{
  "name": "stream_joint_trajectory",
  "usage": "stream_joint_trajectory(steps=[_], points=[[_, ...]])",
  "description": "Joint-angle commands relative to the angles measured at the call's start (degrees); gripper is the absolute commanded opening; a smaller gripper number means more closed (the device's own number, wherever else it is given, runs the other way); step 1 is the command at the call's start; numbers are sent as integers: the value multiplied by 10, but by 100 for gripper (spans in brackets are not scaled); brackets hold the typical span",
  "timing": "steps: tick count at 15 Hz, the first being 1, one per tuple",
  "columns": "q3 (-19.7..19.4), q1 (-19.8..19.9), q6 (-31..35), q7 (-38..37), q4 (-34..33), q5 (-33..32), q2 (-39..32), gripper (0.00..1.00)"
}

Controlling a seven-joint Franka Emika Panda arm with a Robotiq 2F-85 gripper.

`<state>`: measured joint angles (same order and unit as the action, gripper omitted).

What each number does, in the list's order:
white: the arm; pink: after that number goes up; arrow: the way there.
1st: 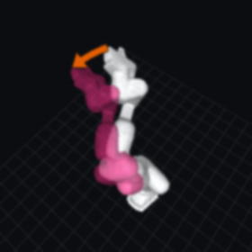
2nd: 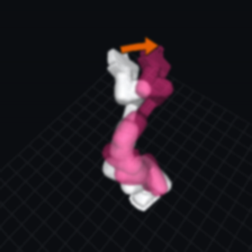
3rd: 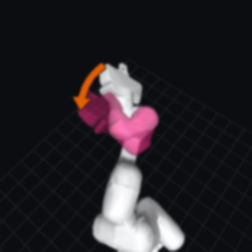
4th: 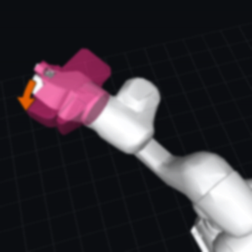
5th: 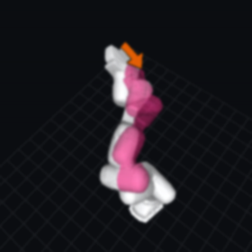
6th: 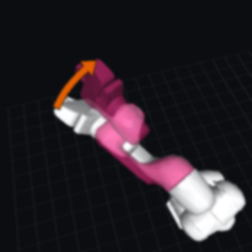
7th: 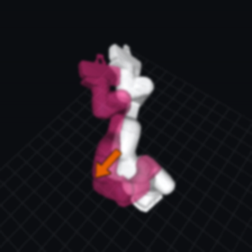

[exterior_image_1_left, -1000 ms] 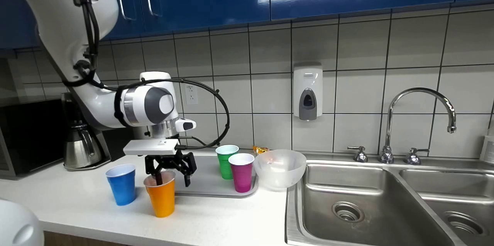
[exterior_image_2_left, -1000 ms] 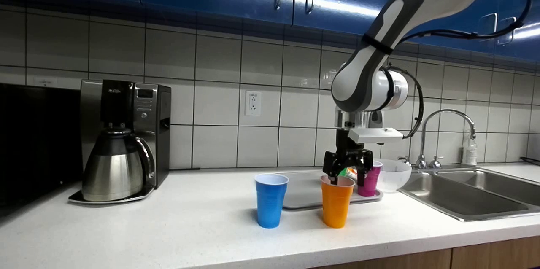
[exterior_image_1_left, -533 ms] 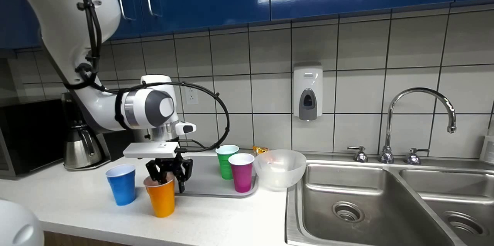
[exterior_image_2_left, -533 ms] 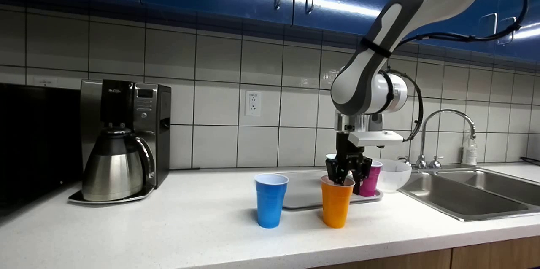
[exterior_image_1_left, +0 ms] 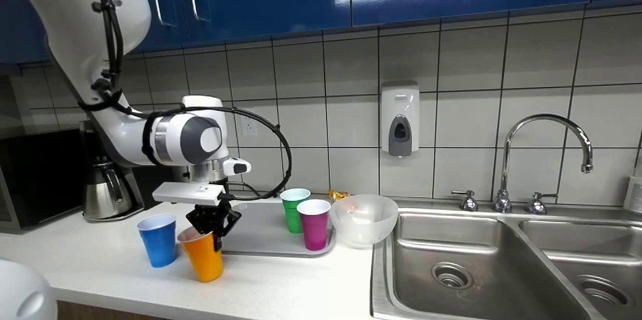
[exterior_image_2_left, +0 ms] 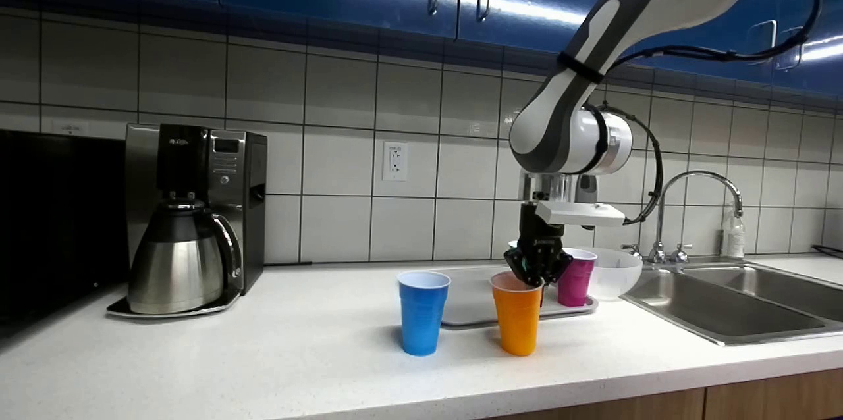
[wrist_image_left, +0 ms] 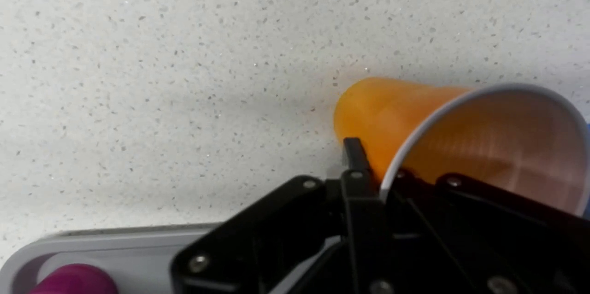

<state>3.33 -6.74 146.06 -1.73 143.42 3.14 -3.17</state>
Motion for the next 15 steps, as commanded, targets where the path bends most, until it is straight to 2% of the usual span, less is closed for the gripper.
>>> stream_joint_trajectory(steps=[1,4,7,15], points=[[23,0,-50,38,10,73,44,1],[27,-4,-80,56,10,108,66,1],[21,-3,-102,55,1,115,85,1],[-1,10,-83,37,-41,97,85,1]])
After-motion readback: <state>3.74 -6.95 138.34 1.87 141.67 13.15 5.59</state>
